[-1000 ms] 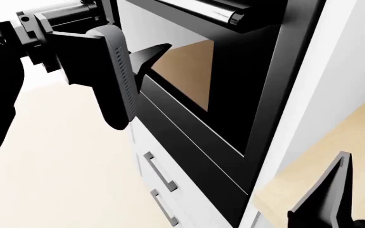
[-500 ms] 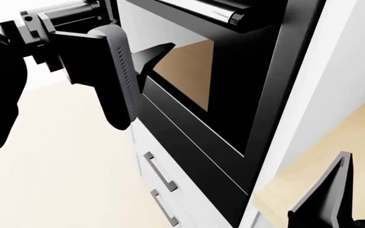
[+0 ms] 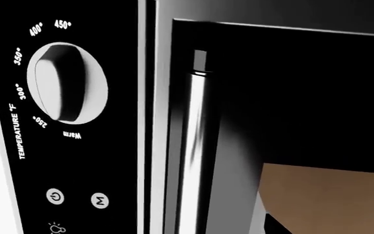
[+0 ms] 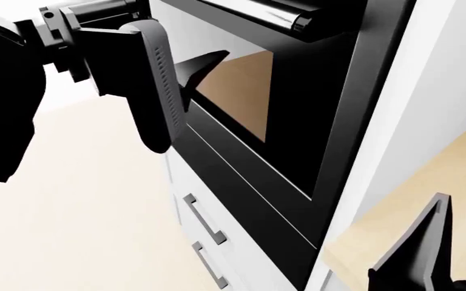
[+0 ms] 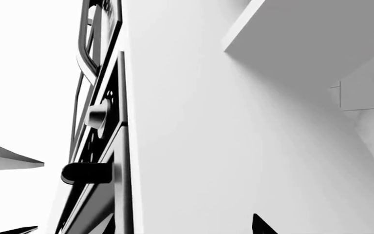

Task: Open the oven door

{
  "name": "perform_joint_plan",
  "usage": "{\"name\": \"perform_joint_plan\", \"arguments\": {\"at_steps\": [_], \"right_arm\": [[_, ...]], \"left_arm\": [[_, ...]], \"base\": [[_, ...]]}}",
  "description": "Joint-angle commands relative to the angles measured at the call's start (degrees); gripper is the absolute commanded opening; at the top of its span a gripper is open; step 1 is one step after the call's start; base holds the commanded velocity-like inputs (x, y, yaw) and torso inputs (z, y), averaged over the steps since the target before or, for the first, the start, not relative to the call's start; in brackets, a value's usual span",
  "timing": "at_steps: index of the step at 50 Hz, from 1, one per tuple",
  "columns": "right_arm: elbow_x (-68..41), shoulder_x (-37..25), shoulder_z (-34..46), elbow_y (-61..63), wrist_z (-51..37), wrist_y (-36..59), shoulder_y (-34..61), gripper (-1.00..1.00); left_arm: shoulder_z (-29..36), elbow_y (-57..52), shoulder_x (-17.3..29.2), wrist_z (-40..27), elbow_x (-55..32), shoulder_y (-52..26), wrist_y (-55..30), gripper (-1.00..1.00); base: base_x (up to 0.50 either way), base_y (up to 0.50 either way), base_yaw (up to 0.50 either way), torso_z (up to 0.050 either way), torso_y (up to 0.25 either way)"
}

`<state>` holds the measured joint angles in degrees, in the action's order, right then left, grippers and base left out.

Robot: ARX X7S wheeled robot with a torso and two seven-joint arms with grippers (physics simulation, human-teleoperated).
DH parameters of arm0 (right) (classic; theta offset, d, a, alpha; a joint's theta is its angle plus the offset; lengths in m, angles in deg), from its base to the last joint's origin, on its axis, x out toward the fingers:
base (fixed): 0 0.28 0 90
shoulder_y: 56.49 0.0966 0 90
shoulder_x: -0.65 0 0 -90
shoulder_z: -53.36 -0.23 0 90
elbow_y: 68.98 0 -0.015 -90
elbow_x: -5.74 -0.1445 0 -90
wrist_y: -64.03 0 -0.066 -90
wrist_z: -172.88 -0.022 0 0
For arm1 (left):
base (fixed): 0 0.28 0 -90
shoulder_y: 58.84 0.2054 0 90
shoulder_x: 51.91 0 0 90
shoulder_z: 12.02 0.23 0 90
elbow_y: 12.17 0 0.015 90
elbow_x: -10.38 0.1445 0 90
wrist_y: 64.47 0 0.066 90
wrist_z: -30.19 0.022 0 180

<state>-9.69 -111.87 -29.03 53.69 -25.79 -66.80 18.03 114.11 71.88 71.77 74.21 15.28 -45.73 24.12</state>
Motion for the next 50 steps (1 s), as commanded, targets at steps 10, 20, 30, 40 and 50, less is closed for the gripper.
{"name": "perform_joint_plan", "arguments": {"at_steps": [10, 20, 30, 40, 50], "right_arm": [[0.2, -0.1, 0.3, 0.0, 0.1, -0.7, -0.5, 1.00], [0.1, -0.2, 0.3, -0.1, 0.0, -0.7, -0.5, 1.00], [0.1, -0.3, 0.4, -0.1, -0.1, -0.5, -0.3, 1.00], [0.1, -0.3, 0.4, -0.1, -0.2, -0.7, -0.5, 1.00], [0.1, -0.3, 0.4, -0.2, -0.3, -0.6, -0.3, 1.00]], "left_arm": [[1.3, 10.4, -3.7, -0.2, -1.2, -2.0, 6.8, 1.00], [2.4, 16.3, -5.7, 0.5, -1.5, -3.9, 10.6, 1.00], [3.5, 21.2, -7.4, 2.5, -1.8, -7.0, 13.6, 1.00], [4.4, 27.3, -9.5, 3.4, -2.5, -8.8, 18.1, 1.00], [5.2, 32.1, -11.1, 3.6, -2.4, -9.8, 20.9, 1.00]], "base": [[0.00, 0.00, 0.00, 0.000, 0.000], [0.00, 0.00, 0.00, 0.000, 0.000], [0.00, 0.00, 0.00, 0.000, 0.000], [0.00, 0.00, 0.00, 0.000, 0.000], [0.00, 0.00, 0.00, 0.000, 0.000]]}}
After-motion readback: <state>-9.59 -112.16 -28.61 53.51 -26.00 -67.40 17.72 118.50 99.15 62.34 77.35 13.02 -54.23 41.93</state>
